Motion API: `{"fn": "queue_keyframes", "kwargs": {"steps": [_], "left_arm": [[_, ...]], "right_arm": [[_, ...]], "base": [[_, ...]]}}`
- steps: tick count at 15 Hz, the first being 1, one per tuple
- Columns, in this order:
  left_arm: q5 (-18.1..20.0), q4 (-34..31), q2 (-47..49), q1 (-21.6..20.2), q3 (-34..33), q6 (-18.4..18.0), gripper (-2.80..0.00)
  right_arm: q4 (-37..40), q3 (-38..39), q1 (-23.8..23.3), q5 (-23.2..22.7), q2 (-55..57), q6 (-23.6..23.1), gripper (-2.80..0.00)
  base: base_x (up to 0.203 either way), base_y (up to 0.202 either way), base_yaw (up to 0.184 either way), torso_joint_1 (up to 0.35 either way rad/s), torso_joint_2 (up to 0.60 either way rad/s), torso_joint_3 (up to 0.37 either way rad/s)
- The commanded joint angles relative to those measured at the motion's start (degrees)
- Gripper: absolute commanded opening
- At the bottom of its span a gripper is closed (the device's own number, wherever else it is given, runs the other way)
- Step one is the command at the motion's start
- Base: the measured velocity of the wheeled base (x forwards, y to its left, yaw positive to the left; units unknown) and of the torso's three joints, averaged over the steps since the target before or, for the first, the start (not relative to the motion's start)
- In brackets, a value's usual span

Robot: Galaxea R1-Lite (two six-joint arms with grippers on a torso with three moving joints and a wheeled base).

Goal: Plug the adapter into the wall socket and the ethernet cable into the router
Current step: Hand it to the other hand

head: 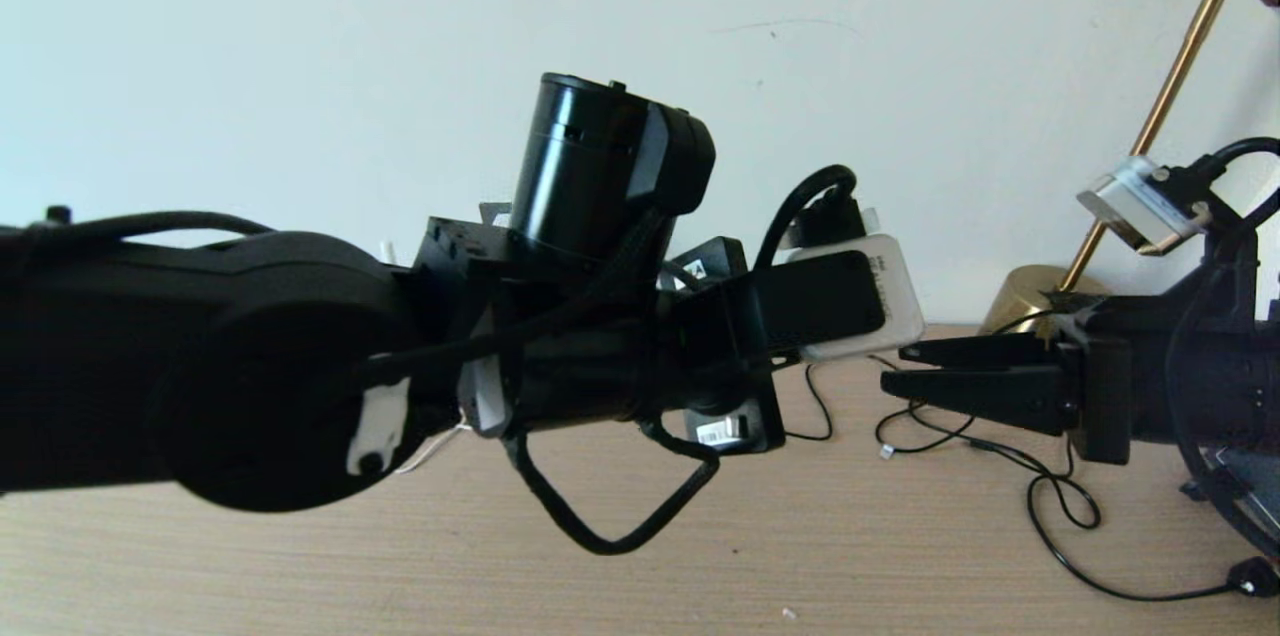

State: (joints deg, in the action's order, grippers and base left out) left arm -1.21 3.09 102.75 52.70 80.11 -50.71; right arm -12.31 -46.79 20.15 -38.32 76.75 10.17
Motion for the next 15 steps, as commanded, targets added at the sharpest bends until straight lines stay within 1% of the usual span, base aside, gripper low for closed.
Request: {"fn": "queue_keyframes", "kwargs": {"steps": [1, 3, 6, 8, 10, 15], "left_arm": [[0.0, 0.1, 0.2, 0.1, 0.2, -0.4, -2.80], [0.0, 0.3, 0.2, 0.6, 0.4, -0.4, -2.80], [0.2, 0.8, -0.1, 0.9, 0.2, -0.4, -2.80], [0.2, 1.0, 0.1, 1.5, 0.1, -0.4, -2.80], [0.2, 1.1, 0.2, 1.9, 0.1, -0.4, -2.80], [0.2, 1.2, 0.2, 2.5, 0.2, -0.4, -2.80]], "right_arm": [[-0.1, 0.2, 0.2, -0.2, -0.7, 0.2, 0.00], [-0.1, -0.3, 0.2, -0.2, -0.8, 0.3, 0.00], [-0.4, -0.7, 0.2, 0.2, -0.7, 2.2, 0.00], [-2.1, -0.3, 0.2, 0.2, -0.5, 2.2, 0.00], [-5.4, 0.2, 0.2, 0.3, 0.4, 2.4, 0.00], [-5.5, 0.3, 0.2, 1.2, 1.1, 2.5, 0.00]], "base": [[0.000, 0.000, 0.000, 0.000, 0.00, 0.000], [0.000, 0.000, 0.000, 0.000, 0.00, 0.000], [0.000, 0.000, 0.000, 0.000, 0.00, 0.000], [0.000, 0.000, 0.000, 0.000, 0.00, 0.000], [0.000, 0.000, 0.000, 0.000, 0.00, 0.000], [0.000, 0.000, 0.000, 0.000, 0.00, 0.000]]}}
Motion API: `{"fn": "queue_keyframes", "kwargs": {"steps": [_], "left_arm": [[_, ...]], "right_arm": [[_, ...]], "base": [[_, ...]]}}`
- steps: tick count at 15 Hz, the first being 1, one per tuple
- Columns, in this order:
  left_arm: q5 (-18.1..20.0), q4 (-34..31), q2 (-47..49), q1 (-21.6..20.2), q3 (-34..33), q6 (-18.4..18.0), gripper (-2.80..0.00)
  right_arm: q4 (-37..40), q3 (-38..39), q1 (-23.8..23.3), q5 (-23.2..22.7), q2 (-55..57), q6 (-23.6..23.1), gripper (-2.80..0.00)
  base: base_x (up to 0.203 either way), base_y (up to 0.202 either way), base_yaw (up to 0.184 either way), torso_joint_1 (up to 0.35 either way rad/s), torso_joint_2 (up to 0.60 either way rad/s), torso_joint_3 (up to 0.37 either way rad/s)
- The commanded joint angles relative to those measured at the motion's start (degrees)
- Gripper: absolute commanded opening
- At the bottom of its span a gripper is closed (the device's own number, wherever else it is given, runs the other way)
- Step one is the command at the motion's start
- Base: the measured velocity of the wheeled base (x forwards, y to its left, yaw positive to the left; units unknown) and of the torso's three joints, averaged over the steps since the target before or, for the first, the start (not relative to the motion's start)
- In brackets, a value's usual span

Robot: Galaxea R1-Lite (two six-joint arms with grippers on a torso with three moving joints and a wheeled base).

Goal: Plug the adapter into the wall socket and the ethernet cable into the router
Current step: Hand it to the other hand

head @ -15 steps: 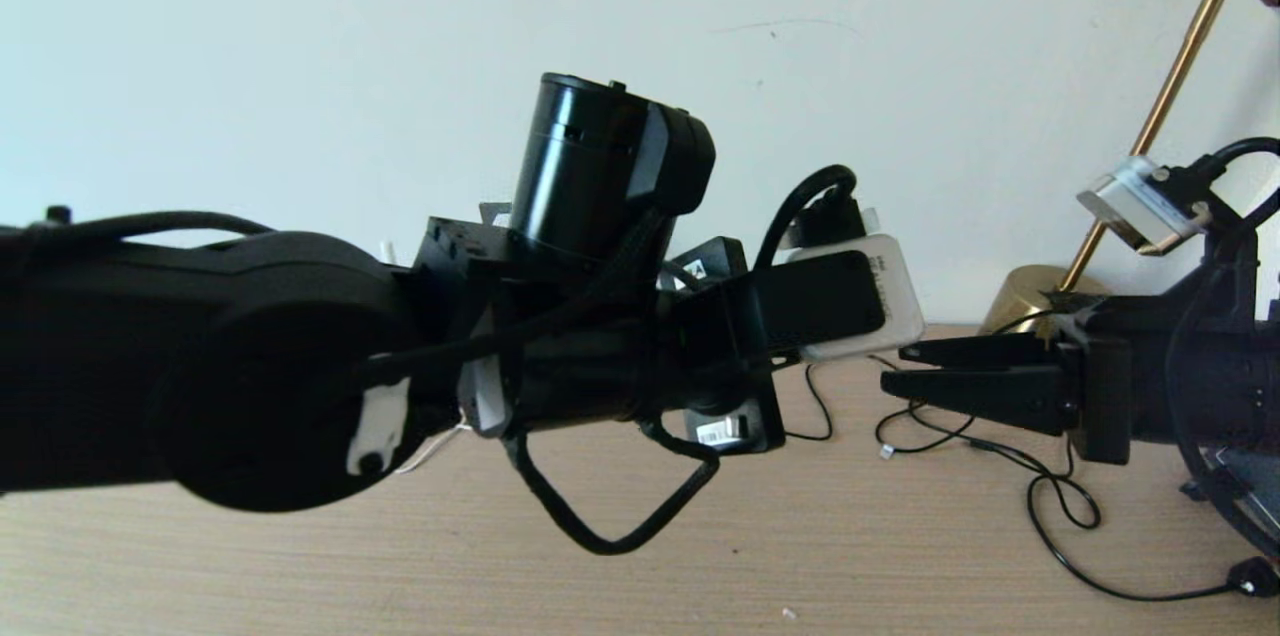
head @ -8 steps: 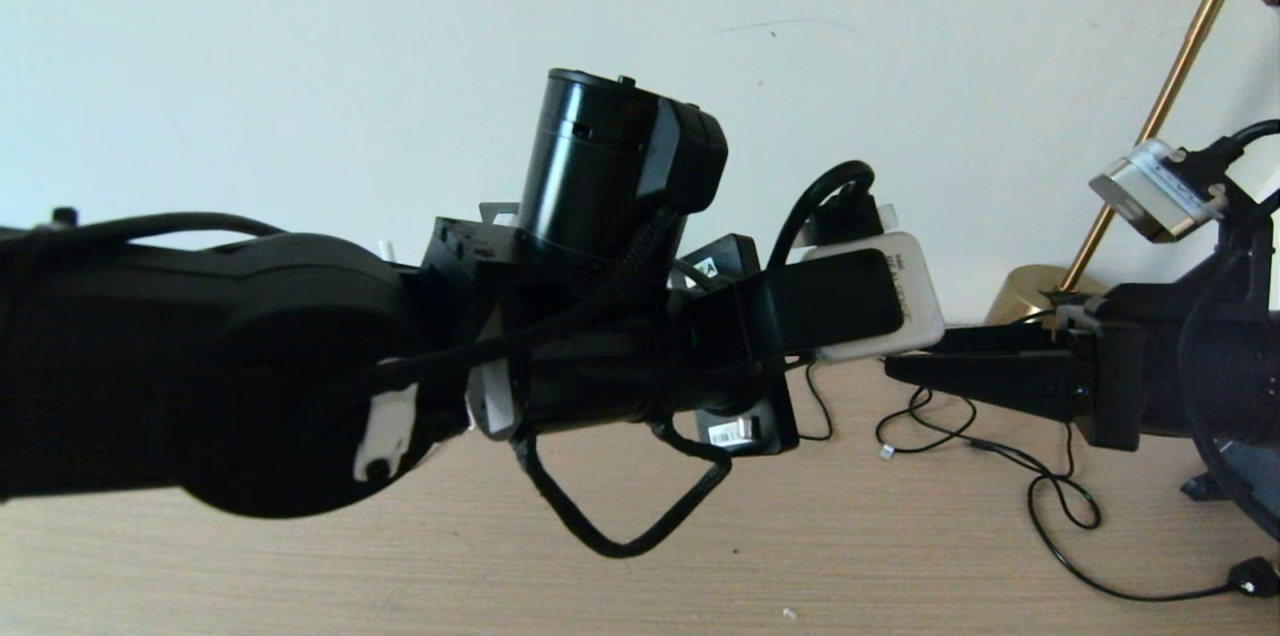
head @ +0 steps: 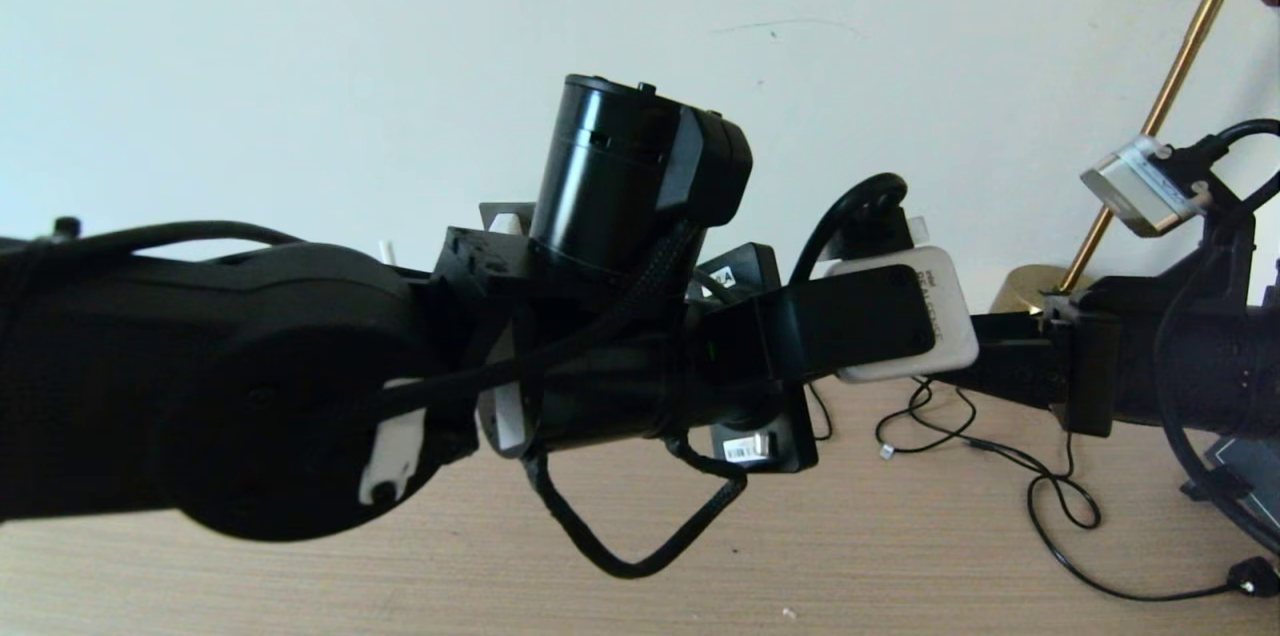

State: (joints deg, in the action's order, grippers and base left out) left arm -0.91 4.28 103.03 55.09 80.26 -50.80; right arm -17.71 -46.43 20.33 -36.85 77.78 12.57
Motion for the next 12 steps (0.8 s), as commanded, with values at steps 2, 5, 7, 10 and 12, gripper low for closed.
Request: {"fn": "queue_keyframes", "kwargs": {"steps": [2, 5, 7, 10, 12], "left_arm": [[-0.1, 0.0, -0.1, 0.4, 0.1, -0.3, -2.80], [-0.2, 1.1, 0.2, 1.0, 0.2, -0.4, -2.80], [-0.2, 1.3, 0.4, 1.0, 0.2, -0.4, -2.80], [-0.2, 1.3, 0.2, 1.0, 0.1, -0.4, -2.80], [-0.2, 1.3, 0.3, 1.0, 0.0, -0.4, -2.80]], "right_arm": [[-0.2, -0.1, 0.1, -0.2, 0.1, 0.1, 0.00], [-0.2, 0.1, 1.0, -0.1, -0.1, 0.7, 0.00], [-0.4, 0.3, 1.7, -0.2, -0.3, 2.3, 0.00], [-0.6, 0.3, 2.0, -0.2, -0.3, 2.3, 0.00], [-0.6, 0.4, 2.2, -0.2, -0.3, 2.3, -2.80]], "base": [[0.000, 0.000, 0.000, 0.000, 0.00, 0.000], [0.000, 0.000, 0.000, 0.000, 0.00, 0.000], [0.000, 0.000, 0.000, 0.000, 0.00, 0.000], [0.000, 0.000, 0.000, 0.000, 0.00, 0.000], [0.000, 0.000, 0.000, 0.000, 0.00, 0.000]]}}
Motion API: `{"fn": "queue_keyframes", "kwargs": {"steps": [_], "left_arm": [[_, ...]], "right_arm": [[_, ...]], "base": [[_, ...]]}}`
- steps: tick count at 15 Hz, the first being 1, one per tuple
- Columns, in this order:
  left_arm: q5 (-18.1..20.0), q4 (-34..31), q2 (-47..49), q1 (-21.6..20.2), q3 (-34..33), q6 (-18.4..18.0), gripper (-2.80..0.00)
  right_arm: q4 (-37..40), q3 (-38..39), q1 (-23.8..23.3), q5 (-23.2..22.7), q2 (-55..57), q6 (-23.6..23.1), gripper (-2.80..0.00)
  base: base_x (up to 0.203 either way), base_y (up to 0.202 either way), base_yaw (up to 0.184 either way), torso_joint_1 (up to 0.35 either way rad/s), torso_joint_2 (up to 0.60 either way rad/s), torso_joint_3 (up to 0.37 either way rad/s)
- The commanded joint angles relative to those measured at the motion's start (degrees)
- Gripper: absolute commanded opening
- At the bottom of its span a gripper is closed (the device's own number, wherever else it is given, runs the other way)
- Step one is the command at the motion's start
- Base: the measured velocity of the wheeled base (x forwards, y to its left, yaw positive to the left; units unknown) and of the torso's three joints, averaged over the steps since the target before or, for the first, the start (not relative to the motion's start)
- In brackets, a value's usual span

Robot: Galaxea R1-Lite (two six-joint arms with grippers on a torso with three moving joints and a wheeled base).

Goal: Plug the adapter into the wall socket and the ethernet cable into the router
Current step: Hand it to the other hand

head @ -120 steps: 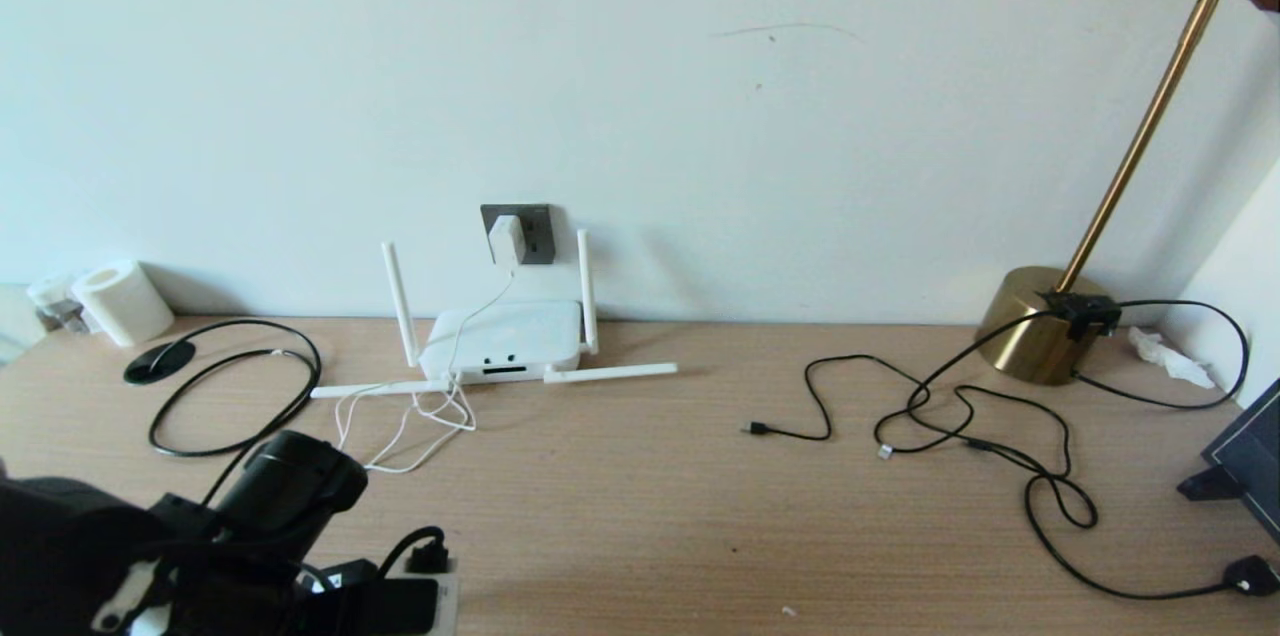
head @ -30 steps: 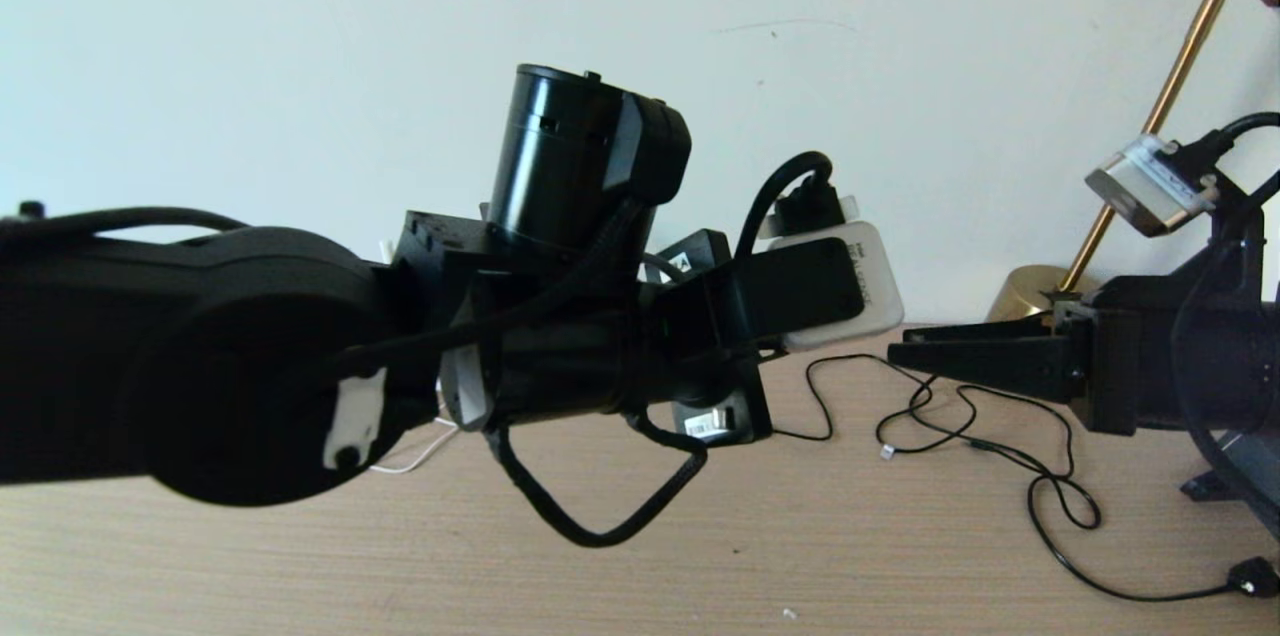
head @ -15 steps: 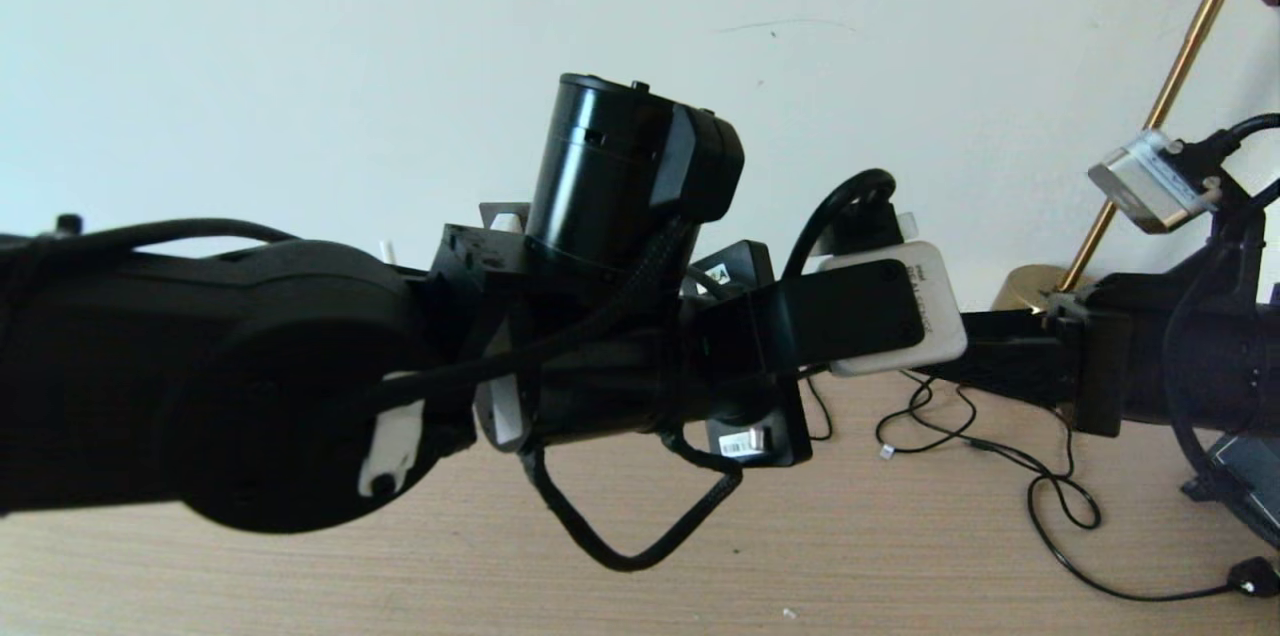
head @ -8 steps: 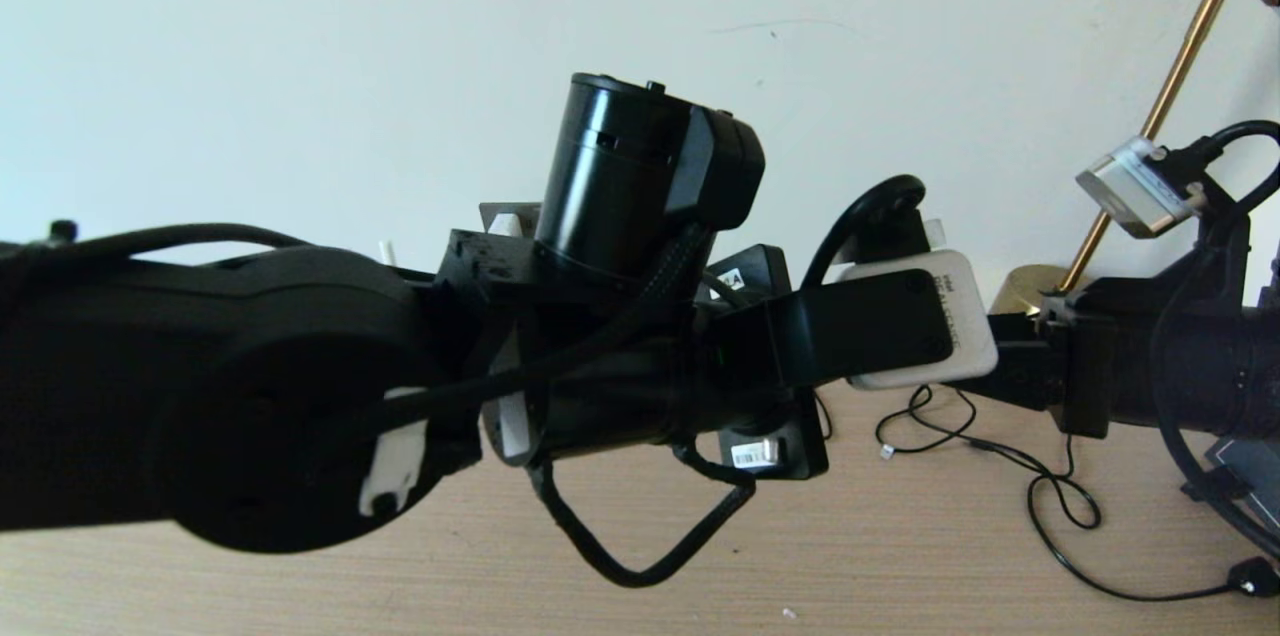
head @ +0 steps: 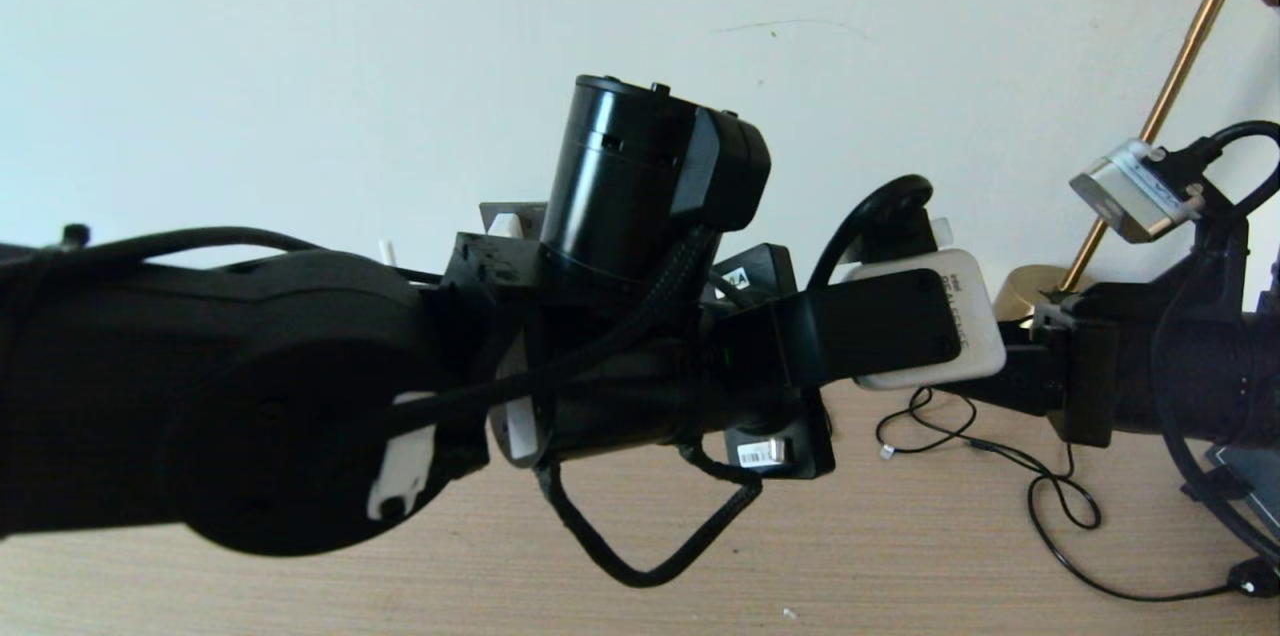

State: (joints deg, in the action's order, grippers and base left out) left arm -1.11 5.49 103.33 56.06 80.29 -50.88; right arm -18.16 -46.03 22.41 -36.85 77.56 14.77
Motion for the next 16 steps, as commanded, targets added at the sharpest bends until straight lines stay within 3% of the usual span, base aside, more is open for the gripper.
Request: {"fn": "queue_keyframes", "kwargs": {"steps": [1, 13, 14, 16], "left_arm": [[0.0, 0.1, 0.1, 0.0, 0.0, -0.3, -2.80], [0.0, 1.7, 0.5, 0.3, -0.8, -0.6, -2.80], [0.0, 1.7, 0.5, 0.3, -0.9, -0.5, 0.00], [-0.1, 2.9, 0.3, 1.0, -1.0, -0.4, 0.00]], "right_arm": [[-0.1, 0.1, 0.1, -0.2, -0.1, 0.1, -2.80], [0.0, 0.9, 0.9, -0.1, -0.2, 0.1, -2.80], [0.0, 1.0, 0.9, -0.1, -0.5, 0.1, -2.80], [0.0, 1.2, 0.9, 0.1, -0.7, 0.1, -2.80]], "base": [[0.000, 0.000, 0.000, 0.000, 0.00, 0.000], [0.000, 0.000, 0.000, 0.000, 0.00, 0.000], [0.000, 0.000, 0.000, 0.000, 0.00, 0.000], [0.000, 0.000, 0.000, 0.000, 0.00, 0.000]]}}
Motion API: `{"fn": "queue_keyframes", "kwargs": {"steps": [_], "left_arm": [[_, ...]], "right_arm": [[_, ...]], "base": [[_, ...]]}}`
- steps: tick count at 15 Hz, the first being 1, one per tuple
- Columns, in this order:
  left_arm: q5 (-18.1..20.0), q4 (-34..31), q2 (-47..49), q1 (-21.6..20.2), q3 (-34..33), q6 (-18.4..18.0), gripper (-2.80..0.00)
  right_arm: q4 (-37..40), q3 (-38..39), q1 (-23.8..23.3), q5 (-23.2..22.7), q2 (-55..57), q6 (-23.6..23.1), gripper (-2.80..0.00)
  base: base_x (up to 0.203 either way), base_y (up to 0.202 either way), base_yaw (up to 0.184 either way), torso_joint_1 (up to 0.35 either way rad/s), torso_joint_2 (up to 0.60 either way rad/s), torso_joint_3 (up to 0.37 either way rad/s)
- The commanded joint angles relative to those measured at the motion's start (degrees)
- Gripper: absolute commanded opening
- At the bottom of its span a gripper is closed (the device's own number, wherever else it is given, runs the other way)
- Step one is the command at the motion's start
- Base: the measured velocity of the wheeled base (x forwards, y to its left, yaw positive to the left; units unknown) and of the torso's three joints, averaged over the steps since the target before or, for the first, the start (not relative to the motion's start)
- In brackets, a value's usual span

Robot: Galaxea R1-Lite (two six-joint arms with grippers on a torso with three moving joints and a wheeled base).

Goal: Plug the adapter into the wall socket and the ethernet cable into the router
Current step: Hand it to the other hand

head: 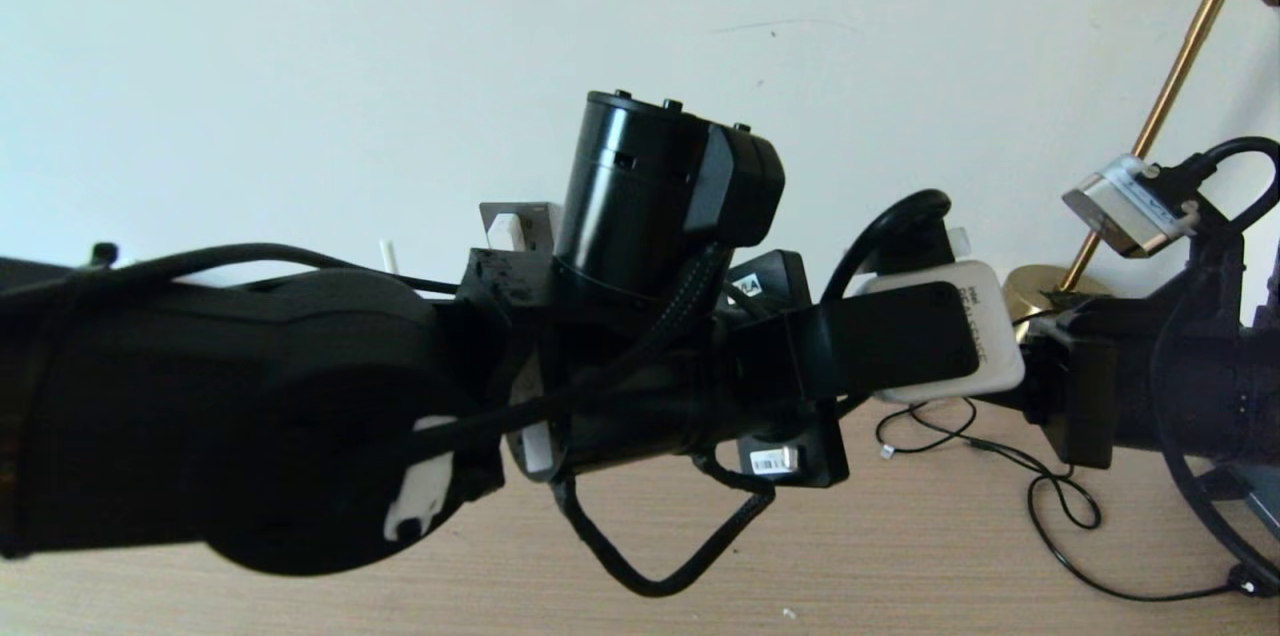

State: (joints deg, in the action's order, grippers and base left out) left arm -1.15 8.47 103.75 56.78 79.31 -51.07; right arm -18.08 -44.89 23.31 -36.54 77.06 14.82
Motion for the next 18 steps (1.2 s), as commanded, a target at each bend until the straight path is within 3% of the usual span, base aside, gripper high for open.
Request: {"fn": "queue_keyframes", "kwargs": {"steps": [1, 4, 5, 9, 13, 14, 17, 18], "left_arm": [[-0.2, 0.6, -0.7, 0.3, -0.6, -0.3, 0.00], [-0.2, 2.2, -4.3, -0.1, -3.6, -0.5, 0.00], [-0.1, 4.1, -5.9, -0.6, -5.1, -0.8, 0.00], [0.4, 16.3, -10.4, -3.5, -14.0, -7.4, 0.00], [3.7, 31.8, -10.2, -3.6, -23.5, -11.4, 0.00], [5.0, 35.1, -9.4, -3.6, -25.2, -11.8, 0.00], [6.8, 36.8, -10.1, -3.6, -26.4, -14.8, 0.00], [7.1, 37.8, -9.7, -3.6, -26.5, -15.3, 0.00]], "right_arm": [[-0.1, 0.1, -0.1, 0.3, -0.8, 0.3, -2.80], [0.2, 0.3, -0.2, 2.5, -2.5, 3.6, -2.80], [0.2, 0.5, -0.2, 3.0, -3.4, 7.4, -2.80], [4.0, -4.7, 0.1, 2.7, -2.8, 27.0, -2.80], [6.2, -8.7, 0.3, -5.6, -1.4, 48.6, -2.80], [5.3, -8.7, 0.3, -6.2, -0.4, 50.8, -2.80], [1.6, -8.6, 0.2, -8.5, 2.0, 53.1, -2.80], [1.0, -8.9, 0.2, -10.4, 2.5, 56.3, -2.80]], "base": [[0.000, 0.000, 0.000, 0.000, 0.00, 0.000], [0.000, 0.000, 0.000, 0.000, 0.00, 0.000], [0.000, 0.000, 0.000, 0.000, 0.00, 0.000], [0.000, 0.000, 0.000, 0.000, 0.00, 0.000], [0.000, 0.000, 0.000, 0.000, 0.00, 0.000], [0.000, 0.000, 0.000, 0.000, 0.00, 0.000], [0.000, 0.000, 0.000, 0.000, 0.00, 0.000], [0.000, 0.000, 0.000, 0.000, 0.00, 0.000]]}}
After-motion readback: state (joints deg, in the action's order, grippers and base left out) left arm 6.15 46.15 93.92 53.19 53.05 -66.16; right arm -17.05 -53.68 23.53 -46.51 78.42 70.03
